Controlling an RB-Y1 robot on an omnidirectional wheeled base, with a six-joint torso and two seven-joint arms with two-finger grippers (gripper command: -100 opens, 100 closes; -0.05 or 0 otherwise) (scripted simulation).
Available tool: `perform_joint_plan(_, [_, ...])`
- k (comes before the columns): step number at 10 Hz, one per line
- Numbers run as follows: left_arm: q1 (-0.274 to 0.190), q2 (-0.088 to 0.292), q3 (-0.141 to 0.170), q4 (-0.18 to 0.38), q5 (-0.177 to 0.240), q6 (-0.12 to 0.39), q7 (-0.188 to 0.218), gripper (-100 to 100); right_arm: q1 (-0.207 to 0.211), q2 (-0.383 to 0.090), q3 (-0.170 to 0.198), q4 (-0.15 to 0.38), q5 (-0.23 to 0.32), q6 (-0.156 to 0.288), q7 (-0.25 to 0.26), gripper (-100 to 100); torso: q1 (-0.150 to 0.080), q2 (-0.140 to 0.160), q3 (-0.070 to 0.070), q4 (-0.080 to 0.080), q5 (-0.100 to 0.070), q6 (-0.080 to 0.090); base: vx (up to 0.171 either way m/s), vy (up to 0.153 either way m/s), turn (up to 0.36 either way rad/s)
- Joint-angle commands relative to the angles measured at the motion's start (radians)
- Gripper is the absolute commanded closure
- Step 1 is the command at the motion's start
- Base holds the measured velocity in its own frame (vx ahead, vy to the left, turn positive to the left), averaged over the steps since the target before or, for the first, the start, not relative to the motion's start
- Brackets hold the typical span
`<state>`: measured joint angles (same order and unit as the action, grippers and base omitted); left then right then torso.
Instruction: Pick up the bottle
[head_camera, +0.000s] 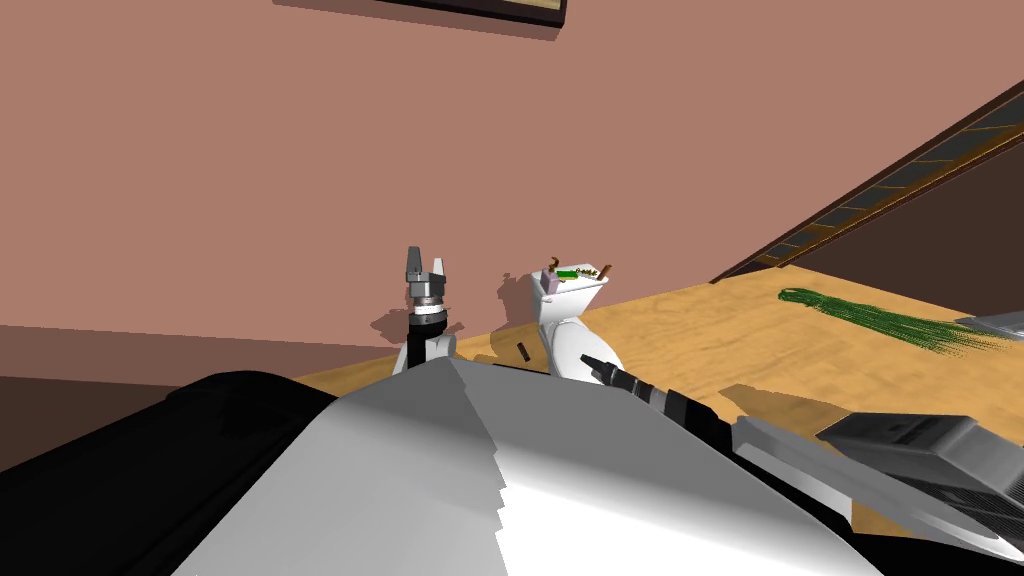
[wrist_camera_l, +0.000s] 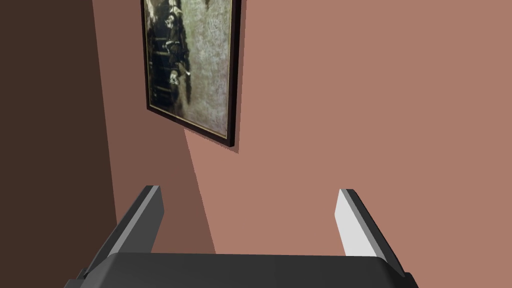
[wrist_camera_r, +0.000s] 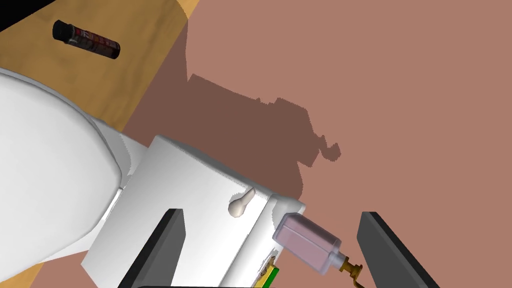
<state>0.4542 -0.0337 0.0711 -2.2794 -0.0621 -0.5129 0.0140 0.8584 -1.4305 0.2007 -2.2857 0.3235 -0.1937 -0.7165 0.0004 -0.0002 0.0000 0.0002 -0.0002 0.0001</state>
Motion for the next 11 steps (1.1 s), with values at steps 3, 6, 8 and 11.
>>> perform_joint_plan(3, [0.0, 0.0, 0.0, 0.0, 0.0, 0.0, 0.0, 0, 0.004, -0.102, 0.012, -0.001, 0.0, 0.013, -0.03, -100, 0.0, 0.0, 0.0, 0.0, 0.0, 0.0, -0.005, 0.003, 0.056])
perform_joint_plan(6, [0.0, 0.0, 0.0, 0.0, 0.0, 0.0, 0.0, 0, 0.003, -0.187, 0.024, -0.001, 0.0, 0.023, -0.058, -100, 0.0, 0.0, 0.0, 0.0, 0.0, 0.0, -0.003, 0.005, 0.057])
perform_joint_plan(8, [0.0, 0.0, 0.0, 0.0, 0.0, 0.0, 0.0, 0, 0.001, -0.25, 0.036, 0.0, -0.002, 0.033, -0.084, -100, 0.001, 0.0, 0.0, 0.0, 0.0, 0.0, -0.001, 0.008, 0.091])
perform_joint_plan(11, [0.0, 0.0, 0.0, 0.0, 0.0, 0.0, 0.0, 0, -0.003, -0.336, 0.047, 0.0, -0.004, 0.043, -0.11, -100, 0.001, -0.001, -0.001, 0.0, 0.0, 0.0, 0.004, 0.008, 0.066])
